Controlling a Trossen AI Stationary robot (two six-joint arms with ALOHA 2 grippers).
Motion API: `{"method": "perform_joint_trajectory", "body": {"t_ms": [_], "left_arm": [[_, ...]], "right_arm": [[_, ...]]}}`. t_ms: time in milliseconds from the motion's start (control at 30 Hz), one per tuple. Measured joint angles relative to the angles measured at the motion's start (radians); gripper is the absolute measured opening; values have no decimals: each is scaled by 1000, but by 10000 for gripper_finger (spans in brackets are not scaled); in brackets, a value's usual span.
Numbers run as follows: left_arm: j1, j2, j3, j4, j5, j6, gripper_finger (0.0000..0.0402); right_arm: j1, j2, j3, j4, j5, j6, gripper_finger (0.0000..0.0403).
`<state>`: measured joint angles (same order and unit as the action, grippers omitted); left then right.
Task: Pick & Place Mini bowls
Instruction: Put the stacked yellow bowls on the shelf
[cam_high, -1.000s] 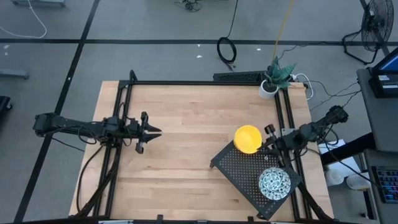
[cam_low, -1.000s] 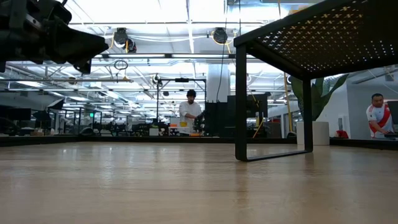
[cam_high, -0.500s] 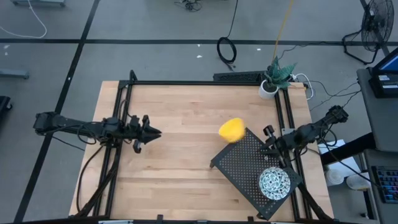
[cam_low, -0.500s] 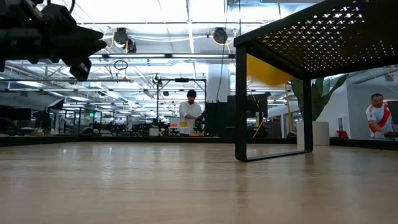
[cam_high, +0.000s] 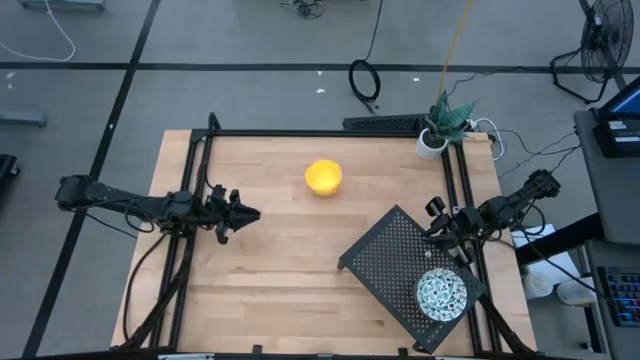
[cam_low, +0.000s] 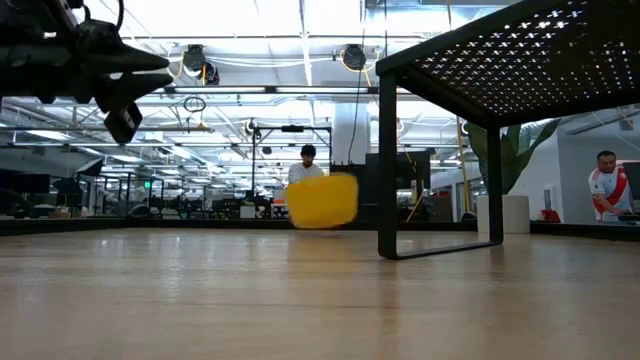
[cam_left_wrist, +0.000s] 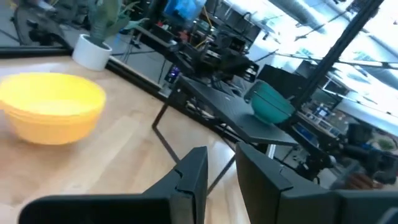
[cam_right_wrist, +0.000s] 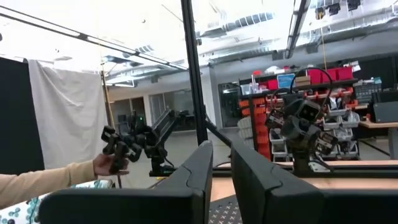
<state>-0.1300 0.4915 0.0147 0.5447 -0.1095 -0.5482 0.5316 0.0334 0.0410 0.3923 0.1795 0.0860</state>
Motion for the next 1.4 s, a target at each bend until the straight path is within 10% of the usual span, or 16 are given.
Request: {"method": "perform_joint_trajectory", "body": {"t_ms": [233,567,733,1133,1400], "left_arm": [[-1,-1,1,11,-12,29,85],[2,-1,1,147,-320,127,85],[79,40,87,-77,-469,-203,85],[423,668,786,-606,-31,-20,95],[655,1102,1122,-1156,157,-70,223]], "right_arm": [[0,0,-1,-45,0,0,43],[0,0,-1,-98,0,6,43],[0,0,-1,-98,2,-44,43],[0,0,-1,-98,5,-211,43],[0,1,-1,-98,7,-213,43]]}}
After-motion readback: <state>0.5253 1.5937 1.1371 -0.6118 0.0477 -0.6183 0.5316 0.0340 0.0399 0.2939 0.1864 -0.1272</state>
